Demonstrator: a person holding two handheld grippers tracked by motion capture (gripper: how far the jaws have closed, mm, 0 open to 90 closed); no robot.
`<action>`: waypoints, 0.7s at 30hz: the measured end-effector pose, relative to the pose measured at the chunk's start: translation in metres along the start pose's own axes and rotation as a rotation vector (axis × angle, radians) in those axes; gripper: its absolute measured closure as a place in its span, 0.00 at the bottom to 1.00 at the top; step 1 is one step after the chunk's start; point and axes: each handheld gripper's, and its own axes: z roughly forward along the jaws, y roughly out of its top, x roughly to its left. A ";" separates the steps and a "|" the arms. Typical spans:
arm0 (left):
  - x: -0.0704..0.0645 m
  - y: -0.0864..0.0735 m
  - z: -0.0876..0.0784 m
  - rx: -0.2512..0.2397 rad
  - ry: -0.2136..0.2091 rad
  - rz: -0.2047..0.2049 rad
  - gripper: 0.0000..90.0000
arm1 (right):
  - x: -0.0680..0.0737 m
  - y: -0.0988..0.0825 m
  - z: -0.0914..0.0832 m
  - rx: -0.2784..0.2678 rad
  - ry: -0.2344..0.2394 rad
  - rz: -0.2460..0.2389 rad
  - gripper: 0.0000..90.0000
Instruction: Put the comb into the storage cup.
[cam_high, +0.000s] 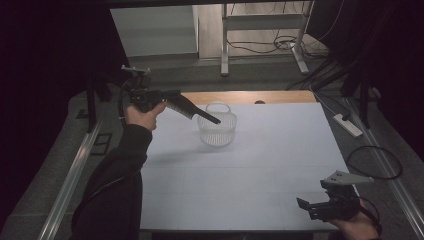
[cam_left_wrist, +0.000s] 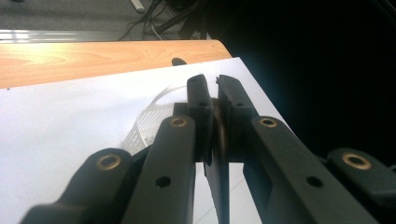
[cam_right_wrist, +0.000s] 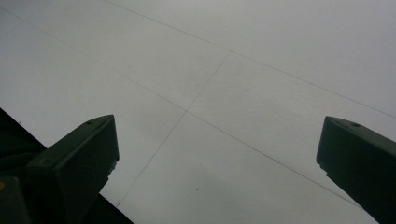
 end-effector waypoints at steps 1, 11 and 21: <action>0.000 0.000 0.002 -0.004 0.000 0.001 0.93 | 0.000 0.000 0.000 0.000 -0.001 0.000 0.00; 0.005 0.000 0.019 0.015 0.013 -0.007 0.93 | 0.000 0.000 -0.001 -0.005 -0.003 -0.006 0.00; 0.009 -0.002 0.035 0.028 0.025 -0.014 0.93 | 0.001 -0.001 -0.001 -0.005 -0.002 -0.011 0.01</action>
